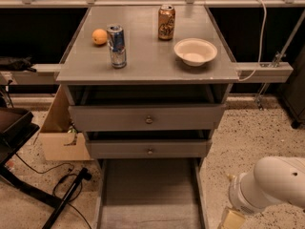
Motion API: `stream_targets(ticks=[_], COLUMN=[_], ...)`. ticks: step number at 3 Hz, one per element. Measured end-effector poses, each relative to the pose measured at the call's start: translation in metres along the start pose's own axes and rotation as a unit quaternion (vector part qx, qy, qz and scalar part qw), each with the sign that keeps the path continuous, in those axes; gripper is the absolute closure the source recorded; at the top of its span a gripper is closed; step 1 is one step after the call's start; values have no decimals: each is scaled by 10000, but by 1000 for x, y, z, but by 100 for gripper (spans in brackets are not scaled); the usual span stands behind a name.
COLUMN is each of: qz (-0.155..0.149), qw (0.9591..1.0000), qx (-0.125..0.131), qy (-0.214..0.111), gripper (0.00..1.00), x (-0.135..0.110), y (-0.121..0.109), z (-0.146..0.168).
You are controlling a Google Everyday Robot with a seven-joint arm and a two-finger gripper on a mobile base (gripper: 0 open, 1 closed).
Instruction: Close bottom drawer
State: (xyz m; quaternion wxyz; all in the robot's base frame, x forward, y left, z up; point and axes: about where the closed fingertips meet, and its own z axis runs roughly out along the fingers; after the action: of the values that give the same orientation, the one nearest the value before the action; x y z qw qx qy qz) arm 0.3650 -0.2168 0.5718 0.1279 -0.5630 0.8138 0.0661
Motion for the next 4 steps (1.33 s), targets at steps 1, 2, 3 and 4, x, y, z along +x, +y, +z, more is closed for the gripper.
stream_targets(ticks=[1, 2, 3, 4], qz=[153, 335, 474, 744], qw=[9997, 9989, 9983, 9968], qx=[4, -77, -120, -231], qy=[194, 319, 310, 176], gripper=[8, 26, 49, 72], x=[25, 79, 124, 160], y=[0, 11, 17, 21], z=[35, 114, 177, 232])
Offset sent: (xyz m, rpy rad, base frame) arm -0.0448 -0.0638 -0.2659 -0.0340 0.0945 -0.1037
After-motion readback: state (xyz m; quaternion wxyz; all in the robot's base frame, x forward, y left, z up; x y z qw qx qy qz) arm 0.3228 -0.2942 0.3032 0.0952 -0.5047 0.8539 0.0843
